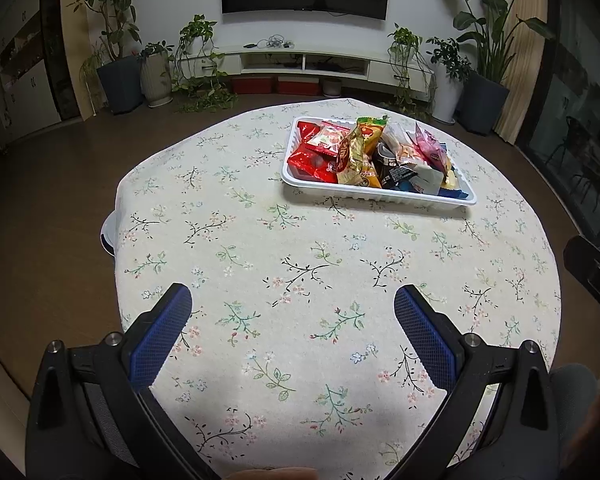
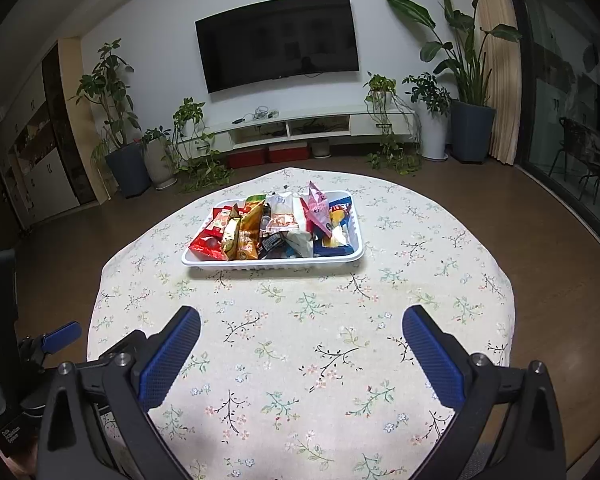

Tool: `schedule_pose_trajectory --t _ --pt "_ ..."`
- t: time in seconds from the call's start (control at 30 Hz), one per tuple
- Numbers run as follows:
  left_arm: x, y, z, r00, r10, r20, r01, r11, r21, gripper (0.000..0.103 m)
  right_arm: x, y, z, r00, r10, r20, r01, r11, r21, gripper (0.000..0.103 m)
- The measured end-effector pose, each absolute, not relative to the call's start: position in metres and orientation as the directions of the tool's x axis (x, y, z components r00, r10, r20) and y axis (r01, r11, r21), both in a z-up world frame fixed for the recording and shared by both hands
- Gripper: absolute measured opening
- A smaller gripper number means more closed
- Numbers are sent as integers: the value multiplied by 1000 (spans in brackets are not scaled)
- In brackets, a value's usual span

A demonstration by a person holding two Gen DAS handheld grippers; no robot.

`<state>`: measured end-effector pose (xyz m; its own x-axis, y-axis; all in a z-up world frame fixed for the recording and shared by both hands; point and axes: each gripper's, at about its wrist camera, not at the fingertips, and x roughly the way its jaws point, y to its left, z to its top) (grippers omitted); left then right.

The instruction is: Organize snacks

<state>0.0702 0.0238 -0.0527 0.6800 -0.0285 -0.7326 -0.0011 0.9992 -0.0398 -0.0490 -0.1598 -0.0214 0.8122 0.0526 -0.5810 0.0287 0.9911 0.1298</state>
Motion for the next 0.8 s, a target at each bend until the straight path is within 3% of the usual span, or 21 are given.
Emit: schedule_pose_trajectory --t 0.8 --pt "68 25 -56 672 -38 -739 4 999 -48 103 -49 -158 -25 804 50 -593 32 991 127 103"
